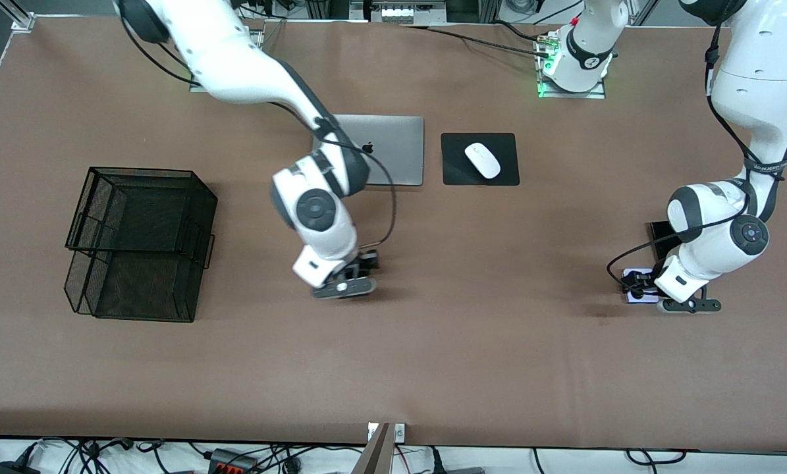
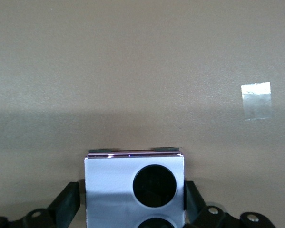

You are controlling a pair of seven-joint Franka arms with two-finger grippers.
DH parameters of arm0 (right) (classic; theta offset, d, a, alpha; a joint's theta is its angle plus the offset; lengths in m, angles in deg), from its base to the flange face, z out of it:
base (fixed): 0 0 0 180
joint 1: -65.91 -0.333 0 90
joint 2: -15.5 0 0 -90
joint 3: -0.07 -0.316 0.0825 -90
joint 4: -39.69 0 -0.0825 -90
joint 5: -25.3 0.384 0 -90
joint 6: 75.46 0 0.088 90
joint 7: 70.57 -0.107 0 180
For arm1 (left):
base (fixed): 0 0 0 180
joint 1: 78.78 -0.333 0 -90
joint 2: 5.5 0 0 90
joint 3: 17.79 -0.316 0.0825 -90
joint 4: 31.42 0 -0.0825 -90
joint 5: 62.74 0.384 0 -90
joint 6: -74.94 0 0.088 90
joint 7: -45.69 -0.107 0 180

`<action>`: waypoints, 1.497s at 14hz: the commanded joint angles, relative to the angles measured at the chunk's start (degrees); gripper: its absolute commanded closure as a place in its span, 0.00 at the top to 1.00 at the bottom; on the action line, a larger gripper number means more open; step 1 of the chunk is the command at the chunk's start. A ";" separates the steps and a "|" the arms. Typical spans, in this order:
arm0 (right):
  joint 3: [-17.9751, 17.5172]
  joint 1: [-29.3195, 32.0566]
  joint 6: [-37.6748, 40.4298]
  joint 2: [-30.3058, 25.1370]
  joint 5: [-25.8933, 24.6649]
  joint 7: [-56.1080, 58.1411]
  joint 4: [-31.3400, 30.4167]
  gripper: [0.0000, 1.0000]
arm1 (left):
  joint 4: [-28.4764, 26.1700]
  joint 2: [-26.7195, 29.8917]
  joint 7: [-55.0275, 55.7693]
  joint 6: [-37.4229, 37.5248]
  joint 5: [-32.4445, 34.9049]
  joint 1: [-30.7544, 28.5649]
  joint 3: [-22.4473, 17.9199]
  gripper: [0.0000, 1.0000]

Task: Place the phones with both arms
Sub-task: 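Carry the black phone over the basket while the left gripper carries the white phone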

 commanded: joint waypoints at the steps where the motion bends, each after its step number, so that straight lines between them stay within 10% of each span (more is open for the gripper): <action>1: -0.66 6.15 9.17 -7.99 -0.16 0.68 -3.78 0.28 | -0.15 -0.02 -0.62 -0.75 -1.03 -0.46 0.52 0.66; 10: -0.22 19.26 20.27 -24.78 -1.30 8.25 -20.02 0.34 | 8.09 4.11 27.28 23.02 -1.38 1.73 10.96 0.52; 21: 0.22 26.91 19.12 -32.18 -3.50 17.13 -34.10 0.34 | 29.61 -4.30 71.89 29.13 -0.94 32.13 13.09 0.51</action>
